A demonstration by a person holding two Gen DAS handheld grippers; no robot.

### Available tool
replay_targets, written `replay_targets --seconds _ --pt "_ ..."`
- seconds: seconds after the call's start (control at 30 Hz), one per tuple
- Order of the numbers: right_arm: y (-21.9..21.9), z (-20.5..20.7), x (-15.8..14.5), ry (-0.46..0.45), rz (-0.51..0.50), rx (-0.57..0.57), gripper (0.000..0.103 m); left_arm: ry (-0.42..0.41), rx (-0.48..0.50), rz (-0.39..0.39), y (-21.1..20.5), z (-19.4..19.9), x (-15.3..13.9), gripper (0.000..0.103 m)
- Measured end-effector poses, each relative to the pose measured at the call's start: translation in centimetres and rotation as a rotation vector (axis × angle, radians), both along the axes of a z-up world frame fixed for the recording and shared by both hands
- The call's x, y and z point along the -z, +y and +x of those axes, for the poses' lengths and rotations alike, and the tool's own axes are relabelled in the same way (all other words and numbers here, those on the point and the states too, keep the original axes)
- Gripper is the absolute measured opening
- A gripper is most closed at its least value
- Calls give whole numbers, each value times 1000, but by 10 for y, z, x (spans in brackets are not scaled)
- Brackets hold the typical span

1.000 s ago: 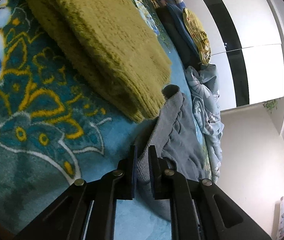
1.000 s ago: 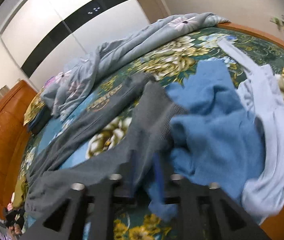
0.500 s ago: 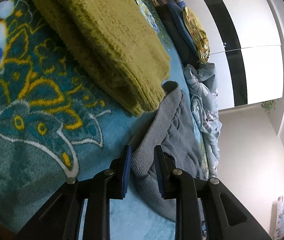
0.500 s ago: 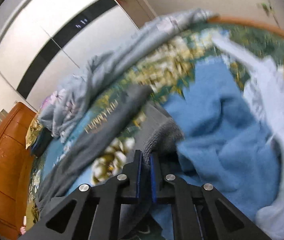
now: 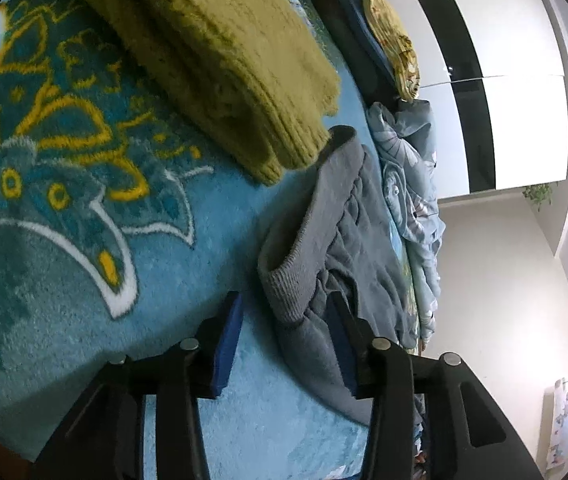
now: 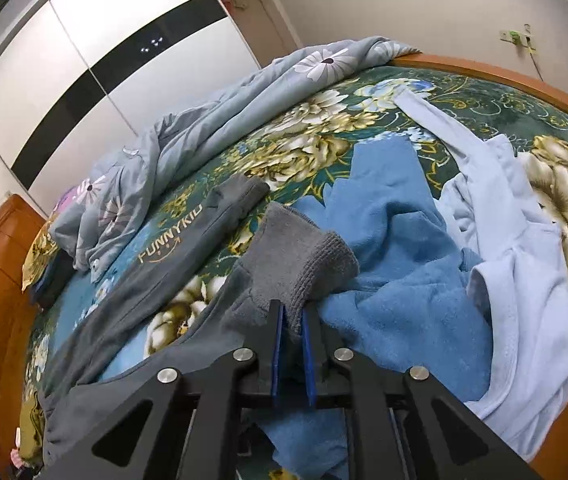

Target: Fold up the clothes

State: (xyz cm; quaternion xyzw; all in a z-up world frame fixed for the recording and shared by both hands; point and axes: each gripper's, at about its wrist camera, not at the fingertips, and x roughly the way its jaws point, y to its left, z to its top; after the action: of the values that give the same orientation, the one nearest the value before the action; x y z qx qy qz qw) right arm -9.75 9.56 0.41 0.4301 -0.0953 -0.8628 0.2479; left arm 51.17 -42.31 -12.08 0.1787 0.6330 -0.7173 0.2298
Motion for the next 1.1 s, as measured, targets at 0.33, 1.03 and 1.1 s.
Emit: replay_targets --seconds 0.33,1.03,1.1 --pt "9 28 8 -6 -18 -53 33 -11 26 -31 4 -18 -3 61" --pt "-5 10 27 -118 -163 -112 5 139 67 -56 -6 -37 -30 13" --pt "-9 7 12 -98 -218 -126 5 187 71 -52 -13 -43 -39 13"
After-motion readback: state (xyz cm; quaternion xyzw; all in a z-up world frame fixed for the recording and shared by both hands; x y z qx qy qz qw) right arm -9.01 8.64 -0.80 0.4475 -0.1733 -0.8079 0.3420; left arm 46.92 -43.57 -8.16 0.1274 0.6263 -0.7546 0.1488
